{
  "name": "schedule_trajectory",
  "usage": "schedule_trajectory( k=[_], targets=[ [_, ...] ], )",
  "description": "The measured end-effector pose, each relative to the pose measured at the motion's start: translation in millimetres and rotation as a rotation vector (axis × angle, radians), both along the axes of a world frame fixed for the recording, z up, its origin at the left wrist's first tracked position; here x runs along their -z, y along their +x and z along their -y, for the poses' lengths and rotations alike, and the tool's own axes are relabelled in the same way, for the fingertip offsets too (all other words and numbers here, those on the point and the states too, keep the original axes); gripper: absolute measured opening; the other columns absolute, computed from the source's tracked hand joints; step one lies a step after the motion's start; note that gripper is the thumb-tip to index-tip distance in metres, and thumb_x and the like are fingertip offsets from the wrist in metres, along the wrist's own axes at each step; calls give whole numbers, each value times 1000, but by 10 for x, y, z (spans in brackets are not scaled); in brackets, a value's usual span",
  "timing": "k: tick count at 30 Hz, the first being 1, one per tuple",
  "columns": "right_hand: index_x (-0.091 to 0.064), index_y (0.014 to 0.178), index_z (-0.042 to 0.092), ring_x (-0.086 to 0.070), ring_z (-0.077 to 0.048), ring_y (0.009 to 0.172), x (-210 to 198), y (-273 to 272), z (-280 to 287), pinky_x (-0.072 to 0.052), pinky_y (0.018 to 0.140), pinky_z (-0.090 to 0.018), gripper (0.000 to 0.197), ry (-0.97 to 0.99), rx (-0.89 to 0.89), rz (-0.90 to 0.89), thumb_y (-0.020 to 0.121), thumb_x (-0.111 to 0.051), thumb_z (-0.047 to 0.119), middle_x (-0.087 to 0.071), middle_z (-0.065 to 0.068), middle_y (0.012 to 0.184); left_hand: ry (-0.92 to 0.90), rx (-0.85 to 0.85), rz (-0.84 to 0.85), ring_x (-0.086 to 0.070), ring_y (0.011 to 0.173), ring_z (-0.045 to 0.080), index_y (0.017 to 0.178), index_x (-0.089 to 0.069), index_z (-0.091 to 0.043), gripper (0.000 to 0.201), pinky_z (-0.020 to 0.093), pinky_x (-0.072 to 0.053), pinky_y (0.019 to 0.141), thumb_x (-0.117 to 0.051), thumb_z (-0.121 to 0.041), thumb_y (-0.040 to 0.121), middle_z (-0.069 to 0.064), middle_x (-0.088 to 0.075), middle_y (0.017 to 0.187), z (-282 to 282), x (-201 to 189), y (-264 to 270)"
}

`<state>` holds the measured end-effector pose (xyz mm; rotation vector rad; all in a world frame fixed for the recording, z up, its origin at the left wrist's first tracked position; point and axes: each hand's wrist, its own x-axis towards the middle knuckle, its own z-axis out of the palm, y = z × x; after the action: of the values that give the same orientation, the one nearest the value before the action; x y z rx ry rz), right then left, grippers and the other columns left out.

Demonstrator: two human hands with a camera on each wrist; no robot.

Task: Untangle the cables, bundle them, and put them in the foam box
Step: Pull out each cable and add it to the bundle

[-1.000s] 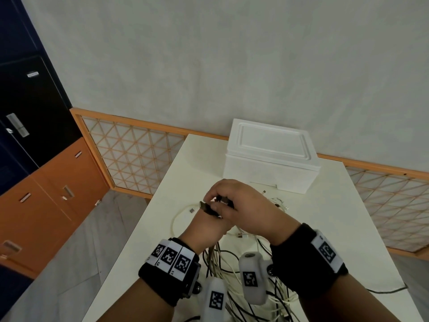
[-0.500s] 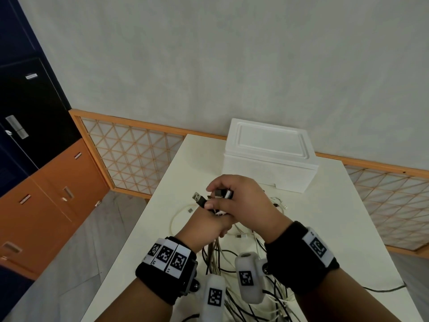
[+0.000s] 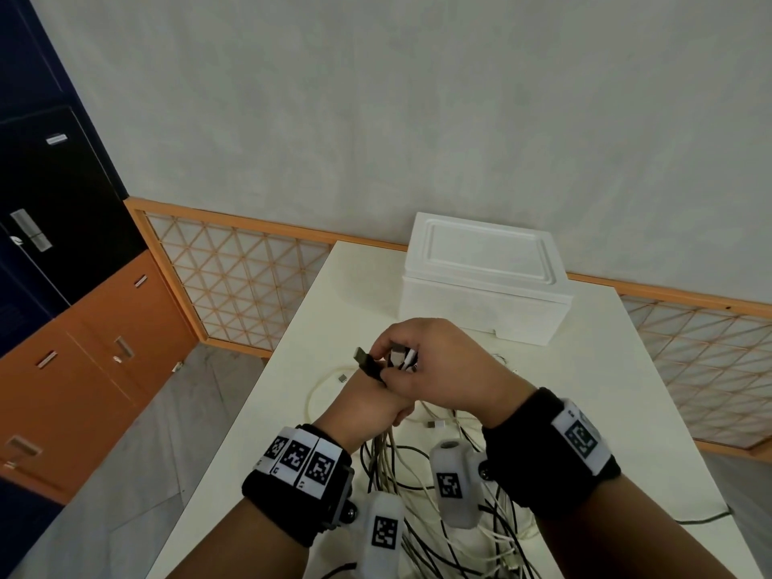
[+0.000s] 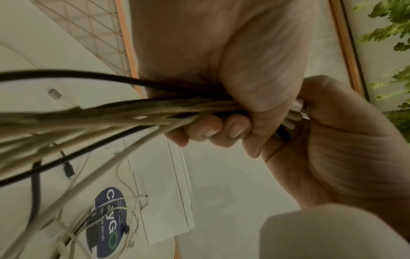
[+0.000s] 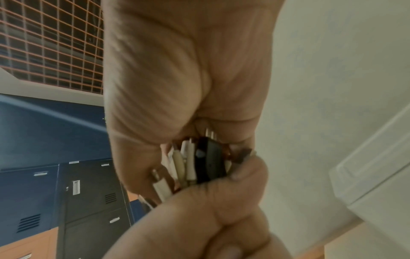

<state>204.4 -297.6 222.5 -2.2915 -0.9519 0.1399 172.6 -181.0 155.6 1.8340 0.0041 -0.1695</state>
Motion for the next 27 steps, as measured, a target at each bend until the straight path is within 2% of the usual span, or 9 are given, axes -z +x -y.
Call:
schedule_trajectory(
  k=[2,7,11,15,18,20,22,25,27],
  targets=[
    [-72,91,18,-61,-7,81,-5,5,7,-51,77,-28,19,0,13,-23,73,-67,11,-69,7,87,6,-4,-8,-43,47,11,40,-41,-17,19,20,-32,47,-44,-15,59,-1,-46,45,9,7,0],
    [-70,92,20,-59,-7,82,-27,10,46,-49,74,-23,19,-66,13,-62,73,-72,21,-66,6,90,-58,-35,-15,-40,50,11,54,-43,-16,23,21,-34,52,-50,-4,72,-5,-42,49,-20,25,15],
    [-71,89,17,-61,-12,82,-25,67,45,-50,77,-31,12,-143,-9,2,77,-67,18,-67,2,91,-43,-36,-10,-37,43,4,53,-41,-18,16,16,-32,47,-50,-18,66,-6,-41,47,8,-34,3],
    [-67,90,10,-59,-18,93,32,84,-18,-48,82,-37,14,-213,-46,135,83,-62,20,-64,-3,101,37,-117,-10,-41,50,10,56,-40,-15,32,13,-32,45,-48,0,83,-1,-43,52,21,-34,46],
    [-68,90,13,-60,-9,95,29,70,-37,-48,84,-25,8,56,24,48,87,-63,17,-67,2,109,-123,-142,-15,-46,49,9,67,-49,-15,22,23,-40,55,-54,0,82,-5,-48,51,26,-48,42],
    [-68,88,19,-65,-10,89,29,57,-51,-54,81,-30,7,335,129,-185,89,-62,15,-70,3,104,-203,-116,-3,-44,45,9,65,-51,-12,17,30,-40,59,-62,-8,78,-6,-48,47,19,-50,20],
    [-66,89,21,-66,-12,91,70,45,-88,-54,82,-33,7,434,163,-240,91,-60,19,-71,3,101,-171,-62,13,-46,48,11,60,-51,-11,14,31,-39,61,-60,-12,71,-3,-50,48,15,-56,14],
    [-62,98,14,-63,0,83,155,2,-160,-47,72,-16,10,400,80,-171,95,-53,18,-70,11,92,-66,-67,62,-53,72,0,81,-55,-16,18,13,-38,71,-56,2,83,-10,-57,75,40,-51,64],
    [-62,105,12,-61,4,82,179,-14,-190,-43,72,-10,14,407,32,-133,96,-52,16,-67,19,87,-96,-189,52,-44,79,-7,90,-47,-19,20,6,-30,72,-45,1,95,-17,-42,87,52,-52,87]
  ],
)
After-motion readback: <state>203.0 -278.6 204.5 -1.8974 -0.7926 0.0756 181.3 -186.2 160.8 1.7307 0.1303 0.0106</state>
